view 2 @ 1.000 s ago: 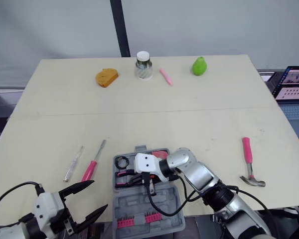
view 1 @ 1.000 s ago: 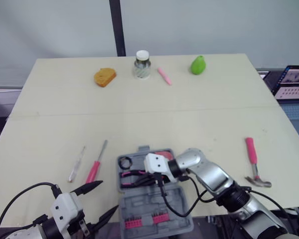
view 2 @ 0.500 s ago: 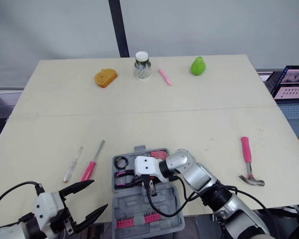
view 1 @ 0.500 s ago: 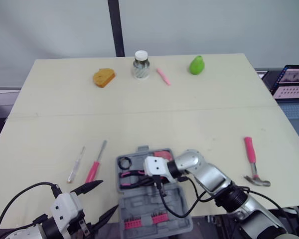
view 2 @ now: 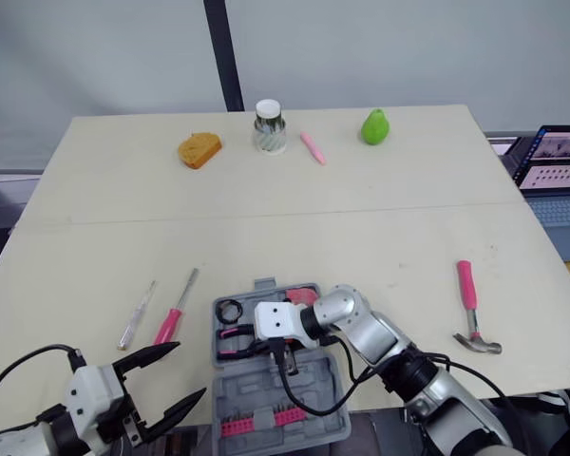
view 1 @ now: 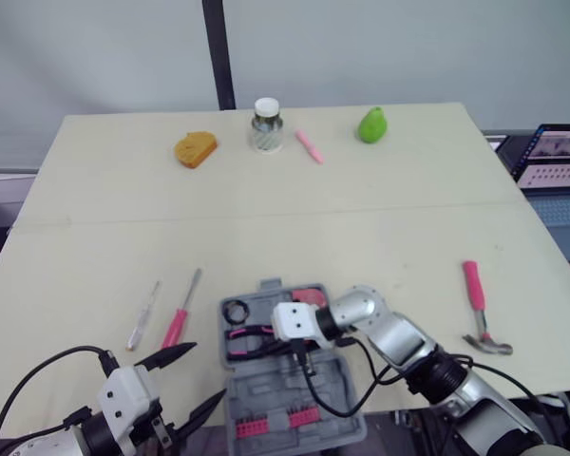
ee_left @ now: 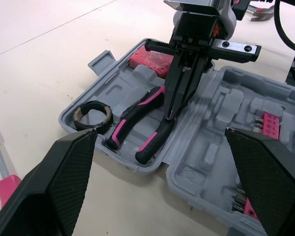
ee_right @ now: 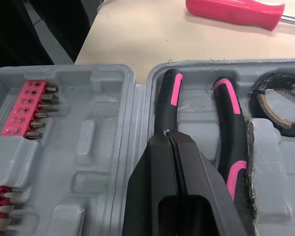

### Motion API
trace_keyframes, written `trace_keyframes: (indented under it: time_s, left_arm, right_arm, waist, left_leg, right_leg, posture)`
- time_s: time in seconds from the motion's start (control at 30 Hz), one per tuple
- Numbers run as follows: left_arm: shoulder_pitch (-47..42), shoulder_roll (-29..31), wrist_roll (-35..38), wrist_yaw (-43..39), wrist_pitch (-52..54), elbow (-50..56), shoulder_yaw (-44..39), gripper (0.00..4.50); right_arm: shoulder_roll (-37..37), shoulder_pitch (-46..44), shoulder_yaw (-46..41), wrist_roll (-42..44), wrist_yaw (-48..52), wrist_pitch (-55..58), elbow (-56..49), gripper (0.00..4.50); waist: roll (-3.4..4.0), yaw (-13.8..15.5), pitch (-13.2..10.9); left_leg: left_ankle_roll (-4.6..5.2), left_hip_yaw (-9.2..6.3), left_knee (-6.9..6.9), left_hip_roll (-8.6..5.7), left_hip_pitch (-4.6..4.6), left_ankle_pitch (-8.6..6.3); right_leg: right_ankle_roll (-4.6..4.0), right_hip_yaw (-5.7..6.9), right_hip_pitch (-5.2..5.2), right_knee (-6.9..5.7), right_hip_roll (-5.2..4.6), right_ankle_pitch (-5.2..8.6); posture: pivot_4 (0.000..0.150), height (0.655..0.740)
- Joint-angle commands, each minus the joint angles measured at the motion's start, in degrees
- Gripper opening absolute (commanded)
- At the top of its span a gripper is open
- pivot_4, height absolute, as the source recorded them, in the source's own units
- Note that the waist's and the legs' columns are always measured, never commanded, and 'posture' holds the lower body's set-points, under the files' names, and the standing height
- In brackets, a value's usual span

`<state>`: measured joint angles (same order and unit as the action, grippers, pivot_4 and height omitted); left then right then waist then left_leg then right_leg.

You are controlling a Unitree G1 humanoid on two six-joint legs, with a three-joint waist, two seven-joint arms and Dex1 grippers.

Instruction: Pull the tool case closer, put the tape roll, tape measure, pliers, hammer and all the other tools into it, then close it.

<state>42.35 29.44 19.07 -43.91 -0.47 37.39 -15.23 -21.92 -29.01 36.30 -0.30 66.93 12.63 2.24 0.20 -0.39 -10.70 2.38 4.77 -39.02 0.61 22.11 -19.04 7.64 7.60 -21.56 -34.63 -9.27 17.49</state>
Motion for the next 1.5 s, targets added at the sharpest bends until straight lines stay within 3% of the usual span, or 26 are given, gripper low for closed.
trace_keyframes:
  time_s: [0.03, 1.03, 1.27, 1.5]
  left_arm:
    - [0.13, 0.22, -0.06, 0.08, -0.52, 0.48, -0.14, 4.50]
    - [-1.02, 0.27, -0.68, 0.63, 0.28, 0.60, 0.42, 4.50]
    - [-2.85, 0.24, 2.37, 1.81, 3.70, 0.88, -1.63, 4.50]
    - [-5.22, 1.71, 6.21, 1.80, 8.77, -3.37, -7.05, 4.50]
  right_arm:
    - [-1.12, 0.58, 2.13, -3.90, -0.57, 2.21, 3.53, 0.03]
    - [-1.40, -0.07, 3.35, -6.12, -1.73, 0.54, 7.80, 0.03]
    - [-2.13, 2.15, -8.21, 9.32, 2.64, 5.98, -2.41, 0.03]
    - [-12.89, 6.05, -27.19, 24.80, 4.36, 17.47, -11.54, 0.03]
  waist:
    - [-0.02, 0.01, 0.08]
    - [-0.03, 0.11, 0.70]
    - [0.00, 0.44, 0.64]
    - [0.04, 0.32, 0.53]
  left_leg:
    - [-0.01, 0.00, 0.00, 0.01, -0.02, -0.01]
    - [-0.11, 0.05, 0.00, 0.11, -0.14, -0.14]
    - [-0.06, 0.05, -0.01, 0.12, -0.07, -0.20]
    - [-0.05, 0.03, -0.01, 0.21, 0.06, -0.30]
  right_leg:
    - [-0.01, 0.00, 0.00, 0.00, 0.00, 0.01]
    - [-0.14, -0.02, 0.01, 0.08, -0.12, 0.07]
    - [-0.14, -0.01, -0.01, 0.12, -0.16, 0.08]
    - [-0.09, 0.02, -0.03, 0.37, -0.20, 0.05]
  posture:
    - [0.150, 0.7400]
    - [0.150, 0.7400]
    - [0.150, 0.7400]
    - [0.150, 0.7400]
